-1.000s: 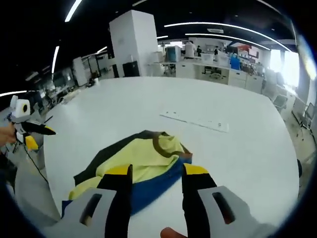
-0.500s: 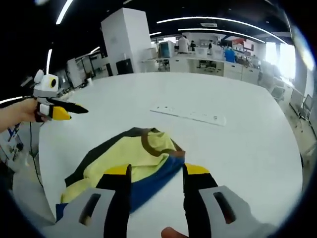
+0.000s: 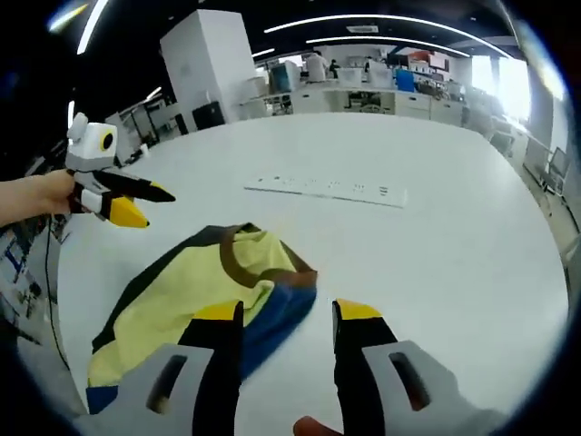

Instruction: Fold the garment on the visible template until the final outline fits inside the template.

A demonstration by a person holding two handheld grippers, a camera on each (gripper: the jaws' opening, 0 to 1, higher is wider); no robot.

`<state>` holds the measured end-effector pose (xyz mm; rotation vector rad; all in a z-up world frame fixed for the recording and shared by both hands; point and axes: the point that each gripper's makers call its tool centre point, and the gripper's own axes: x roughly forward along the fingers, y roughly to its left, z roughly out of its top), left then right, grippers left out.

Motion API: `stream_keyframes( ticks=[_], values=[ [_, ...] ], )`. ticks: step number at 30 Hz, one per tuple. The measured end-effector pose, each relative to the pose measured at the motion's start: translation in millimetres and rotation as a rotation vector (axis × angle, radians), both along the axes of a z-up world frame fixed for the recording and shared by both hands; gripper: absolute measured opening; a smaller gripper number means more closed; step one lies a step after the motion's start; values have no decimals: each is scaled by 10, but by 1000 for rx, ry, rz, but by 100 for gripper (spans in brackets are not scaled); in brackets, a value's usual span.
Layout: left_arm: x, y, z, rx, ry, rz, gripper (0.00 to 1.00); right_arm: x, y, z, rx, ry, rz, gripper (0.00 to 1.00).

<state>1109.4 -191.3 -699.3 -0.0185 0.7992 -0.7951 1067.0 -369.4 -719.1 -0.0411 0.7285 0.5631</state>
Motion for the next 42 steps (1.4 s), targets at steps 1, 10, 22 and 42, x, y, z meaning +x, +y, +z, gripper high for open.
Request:
stream_keyframes(
  ticks=[1,10,22,42],
  values=[
    [69,-13,-52,17,8,-7,61,17,0,-26,-3,2,-3,39],
    [201,-122,-458,80,110,21,51,195,13,-282,-29,31,-26,34],
    [211,-283,-580,110,119,33,41,317,-14,-541,-88,43,-14,25],
    [53,-141,-258,5,-54,59,0,262,-20,-223,-39,-94,-75,1]
  ],
)
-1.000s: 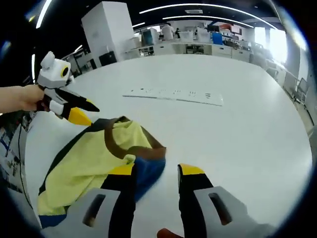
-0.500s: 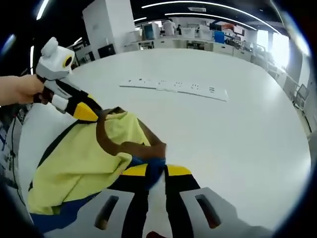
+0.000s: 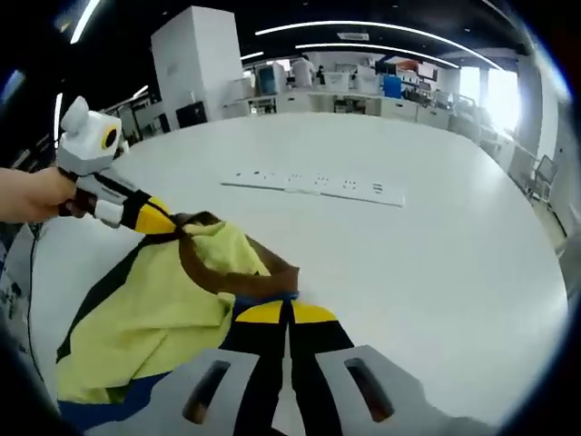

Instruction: Fold the garment on the visible template until the final outline fits inside the template.

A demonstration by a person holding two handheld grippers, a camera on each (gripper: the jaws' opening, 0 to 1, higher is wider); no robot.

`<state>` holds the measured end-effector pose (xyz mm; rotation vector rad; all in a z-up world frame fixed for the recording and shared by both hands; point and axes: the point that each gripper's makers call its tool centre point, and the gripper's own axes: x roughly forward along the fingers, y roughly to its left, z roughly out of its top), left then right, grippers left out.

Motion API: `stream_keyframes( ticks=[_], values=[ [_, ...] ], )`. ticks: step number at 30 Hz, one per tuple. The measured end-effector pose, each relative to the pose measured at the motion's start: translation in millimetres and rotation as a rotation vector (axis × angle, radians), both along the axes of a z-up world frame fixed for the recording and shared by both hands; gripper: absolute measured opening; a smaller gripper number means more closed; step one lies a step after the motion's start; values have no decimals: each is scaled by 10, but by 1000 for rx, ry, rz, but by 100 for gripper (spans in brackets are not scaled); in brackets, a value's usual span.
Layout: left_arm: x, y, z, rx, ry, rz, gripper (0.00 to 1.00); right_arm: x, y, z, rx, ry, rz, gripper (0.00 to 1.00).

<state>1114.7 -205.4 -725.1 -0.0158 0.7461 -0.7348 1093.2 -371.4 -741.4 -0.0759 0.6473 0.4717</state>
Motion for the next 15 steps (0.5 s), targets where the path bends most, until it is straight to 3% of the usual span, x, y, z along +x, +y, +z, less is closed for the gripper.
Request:
stream_keyframes(
  ticks=[3,7,13,15],
  values=[
    [-111,84,277,-29,-107,27,0,-66,-10,256,32,-62,-1,1],
    [-268,181,611,-58,-215,61,0,-213,28,763,70,-178,23,1],
    [-553,249,1134,-8,-376,42,0,-502,174,1469,105,-325,60,1],
    [-682,280,1383,-9,-436,56,0,-640,195,1706,105,-369,67,1]
  ],
)
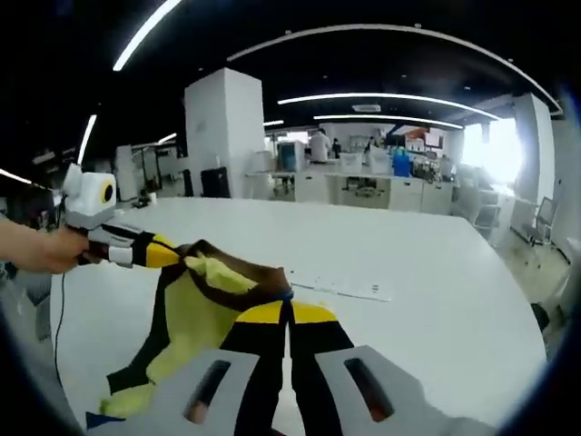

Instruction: Fold the garment on the visible template until the final outline fits inside the template.

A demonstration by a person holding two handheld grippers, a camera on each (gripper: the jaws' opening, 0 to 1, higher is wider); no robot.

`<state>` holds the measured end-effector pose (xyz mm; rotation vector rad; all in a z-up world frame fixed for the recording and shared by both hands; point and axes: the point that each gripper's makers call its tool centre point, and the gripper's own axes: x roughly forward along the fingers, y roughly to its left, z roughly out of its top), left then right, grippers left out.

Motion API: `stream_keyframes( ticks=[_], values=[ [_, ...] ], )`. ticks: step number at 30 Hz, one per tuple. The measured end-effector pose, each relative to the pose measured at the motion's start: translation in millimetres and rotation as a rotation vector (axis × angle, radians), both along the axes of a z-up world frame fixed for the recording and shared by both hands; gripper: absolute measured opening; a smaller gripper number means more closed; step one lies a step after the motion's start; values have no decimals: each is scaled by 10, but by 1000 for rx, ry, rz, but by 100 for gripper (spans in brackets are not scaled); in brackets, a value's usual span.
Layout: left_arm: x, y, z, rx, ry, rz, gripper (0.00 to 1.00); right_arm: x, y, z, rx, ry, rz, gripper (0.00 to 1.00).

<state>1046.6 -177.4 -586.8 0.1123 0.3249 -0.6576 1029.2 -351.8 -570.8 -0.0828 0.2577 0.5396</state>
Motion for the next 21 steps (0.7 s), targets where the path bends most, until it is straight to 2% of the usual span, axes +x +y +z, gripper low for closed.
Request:
stream_keyframes(
  ticks=[3,8,11,13,18,19,20,21],
  values=[
    [-207,53,350,-12,-76,22,0,-216,16,331,30,-52,0,1],
    [-681,83,946,31,-222,39,0,-592,42,838,46,-148,15,1],
    [-1014,90,1339,44,-312,54,0,-895,58,1228,17,-249,41,1],
    [-1158,101,1497,70,-357,62,0,-1050,56,1375,19,-275,45,1],
    [-1612,88,2000,101,-481,77,0,-1494,58,1911,2,-397,68,1],
    [-1640,87,2034,103,-489,78,0,-1522,59,1951,0,-405,68,1],
    [-1756,89,2179,110,-525,85,0,-1631,64,2120,15,-439,71,1],
    [-1816,85,2252,105,-540,86,0,-1685,67,2204,24,-454,73,1]
  ],
)
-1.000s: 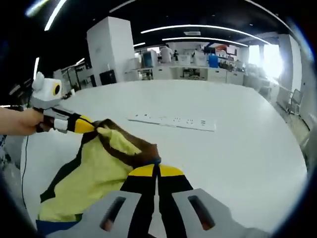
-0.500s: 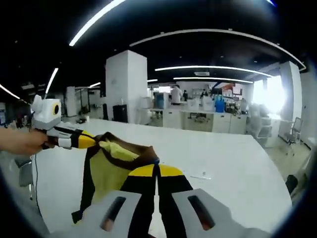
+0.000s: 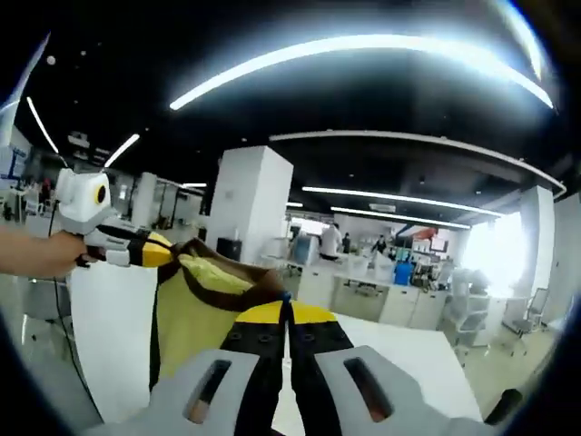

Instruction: Fold the garment on the visible template until the final outline fits inside the template.

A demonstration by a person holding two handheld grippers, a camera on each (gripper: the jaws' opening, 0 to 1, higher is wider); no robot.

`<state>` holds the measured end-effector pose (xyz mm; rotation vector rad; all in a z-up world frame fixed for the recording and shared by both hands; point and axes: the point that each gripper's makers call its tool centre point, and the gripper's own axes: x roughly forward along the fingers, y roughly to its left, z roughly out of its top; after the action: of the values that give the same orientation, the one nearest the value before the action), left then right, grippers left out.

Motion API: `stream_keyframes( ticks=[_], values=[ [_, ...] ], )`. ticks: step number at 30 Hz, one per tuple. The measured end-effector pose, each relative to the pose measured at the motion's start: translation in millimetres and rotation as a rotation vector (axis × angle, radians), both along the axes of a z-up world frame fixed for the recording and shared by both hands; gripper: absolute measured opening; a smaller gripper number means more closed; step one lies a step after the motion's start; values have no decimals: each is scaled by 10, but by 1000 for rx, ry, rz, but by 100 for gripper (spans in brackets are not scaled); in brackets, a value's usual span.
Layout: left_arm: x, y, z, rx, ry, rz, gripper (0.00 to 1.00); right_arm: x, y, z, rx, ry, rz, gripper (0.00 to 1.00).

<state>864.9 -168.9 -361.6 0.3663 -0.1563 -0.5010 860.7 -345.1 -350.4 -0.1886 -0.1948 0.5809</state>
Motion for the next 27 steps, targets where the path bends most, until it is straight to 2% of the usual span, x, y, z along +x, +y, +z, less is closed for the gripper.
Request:
stream_keyframes(
  ticks=[1,6,13,18,27],
  values=[
    [-93,-3,118,1,-28,1,0,-82,-1,131,5,-29,0,1],
    [-375,10,443,26,-112,18,0,-370,26,515,18,-119,11,1],
    [-724,20,739,40,-197,37,0,-659,30,762,36,-176,30,1],
    [-845,18,822,32,-213,20,0,-825,-6,897,77,-200,65,1],
    [-1026,-31,802,37,-226,11,0,-983,-73,890,53,-215,86,1]
  ],
)
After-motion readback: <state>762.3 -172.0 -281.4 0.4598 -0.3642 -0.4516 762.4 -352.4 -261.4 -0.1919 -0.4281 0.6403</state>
